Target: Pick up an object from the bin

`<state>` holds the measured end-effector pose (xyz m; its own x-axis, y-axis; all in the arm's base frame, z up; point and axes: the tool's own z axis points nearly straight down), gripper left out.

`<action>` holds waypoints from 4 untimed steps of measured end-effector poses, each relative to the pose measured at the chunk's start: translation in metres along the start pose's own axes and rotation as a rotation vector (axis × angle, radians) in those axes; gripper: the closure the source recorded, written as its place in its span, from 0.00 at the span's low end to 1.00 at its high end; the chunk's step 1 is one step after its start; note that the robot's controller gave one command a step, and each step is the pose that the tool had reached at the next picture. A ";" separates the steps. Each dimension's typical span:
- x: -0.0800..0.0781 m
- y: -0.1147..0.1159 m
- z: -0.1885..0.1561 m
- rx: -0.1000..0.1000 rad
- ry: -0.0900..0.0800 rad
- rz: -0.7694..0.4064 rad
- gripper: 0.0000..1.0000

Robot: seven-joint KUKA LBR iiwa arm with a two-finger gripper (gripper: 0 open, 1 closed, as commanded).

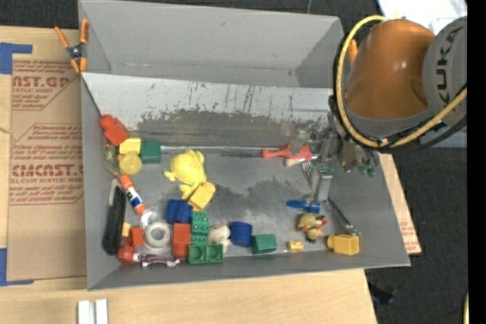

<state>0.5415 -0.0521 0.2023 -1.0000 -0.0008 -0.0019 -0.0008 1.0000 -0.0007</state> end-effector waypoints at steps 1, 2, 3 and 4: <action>-0.014 0.014 0.079 0.001 -0.005 -0.026 0.00; 0.029 0.077 0.113 0.000 -0.008 0.031 0.00; 0.030 0.107 0.129 -0.001 -0.001 0.036 0.00; 0.017 0.122 0.130 0.006 -0.003 0.053 0.00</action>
Offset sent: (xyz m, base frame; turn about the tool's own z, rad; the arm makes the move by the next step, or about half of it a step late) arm -0.0535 0.1146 -0.1323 0.0594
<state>0.5245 0.0701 0.0720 -0.9986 0.0523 -0.0052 0.0524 0.9986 -0.0062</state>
